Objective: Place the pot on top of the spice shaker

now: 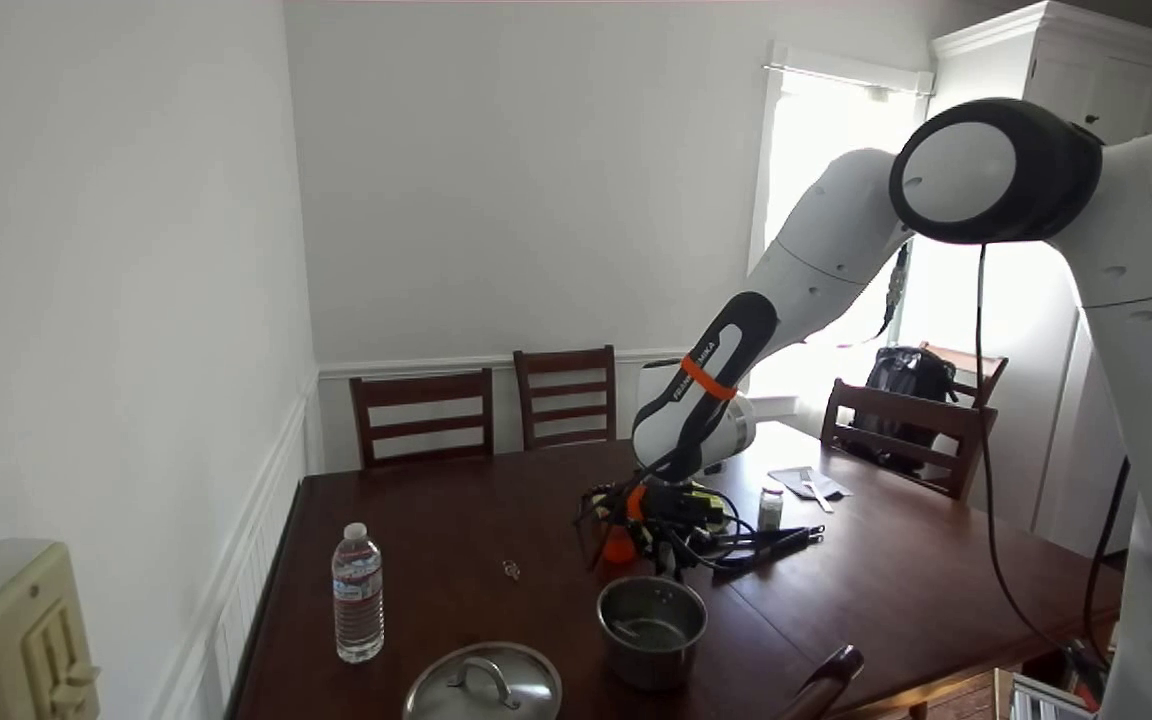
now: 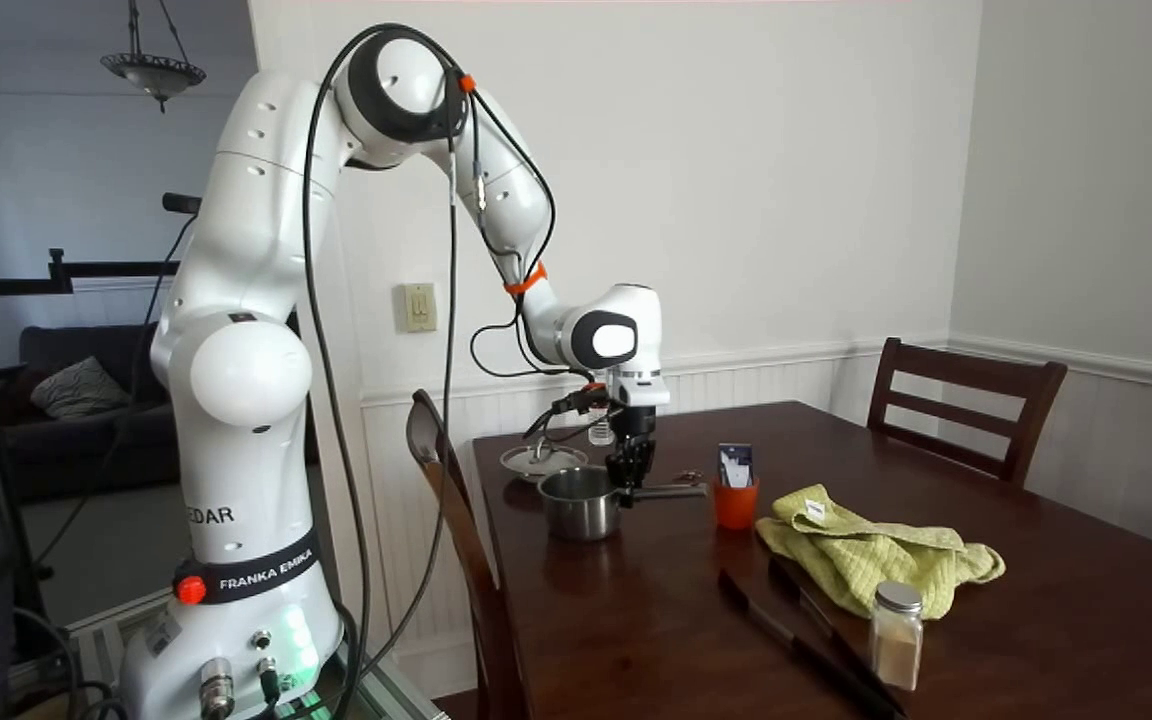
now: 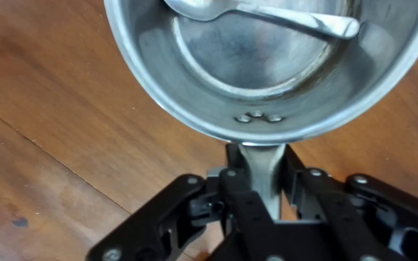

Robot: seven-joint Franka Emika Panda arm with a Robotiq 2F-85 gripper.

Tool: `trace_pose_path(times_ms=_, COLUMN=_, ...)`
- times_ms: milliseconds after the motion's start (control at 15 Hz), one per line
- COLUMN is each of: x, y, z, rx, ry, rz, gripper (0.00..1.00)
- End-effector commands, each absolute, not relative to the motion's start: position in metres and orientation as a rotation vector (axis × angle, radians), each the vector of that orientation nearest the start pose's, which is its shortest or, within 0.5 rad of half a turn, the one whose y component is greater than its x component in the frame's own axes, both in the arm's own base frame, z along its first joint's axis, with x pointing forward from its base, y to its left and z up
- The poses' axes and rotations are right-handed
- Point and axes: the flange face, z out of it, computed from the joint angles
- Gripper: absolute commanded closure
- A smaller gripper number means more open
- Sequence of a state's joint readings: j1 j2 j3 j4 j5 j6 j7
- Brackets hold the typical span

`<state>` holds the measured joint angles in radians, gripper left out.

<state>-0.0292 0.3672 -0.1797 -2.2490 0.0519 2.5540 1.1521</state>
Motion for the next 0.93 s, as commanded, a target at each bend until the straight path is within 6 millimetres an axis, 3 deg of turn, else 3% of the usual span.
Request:
trace_pose_path(times_ms=0, x=0.490, y=-0.161, z=0.254, rx=-2.241, ry=2.177, rz=0.147, gripper=0.93)
trace_pose_path(times_ms=200, x=0.459, y=-0.212, z=0.281, rx=-2.039, ry=2.301, rz=0.232, gripper=0.93)
trace_pose_path(times_ms=533, x=0.389, y=-0.290, z=0.297, rx=-1.699, ry=2.402, rz=0.400, gripper=0.93)
trace_pose_path(times_ms=867, x=0.327, y=-0.356, z=0.312, rx=-1.350, ry=2.519, rz=0.347, gripper=0.93)
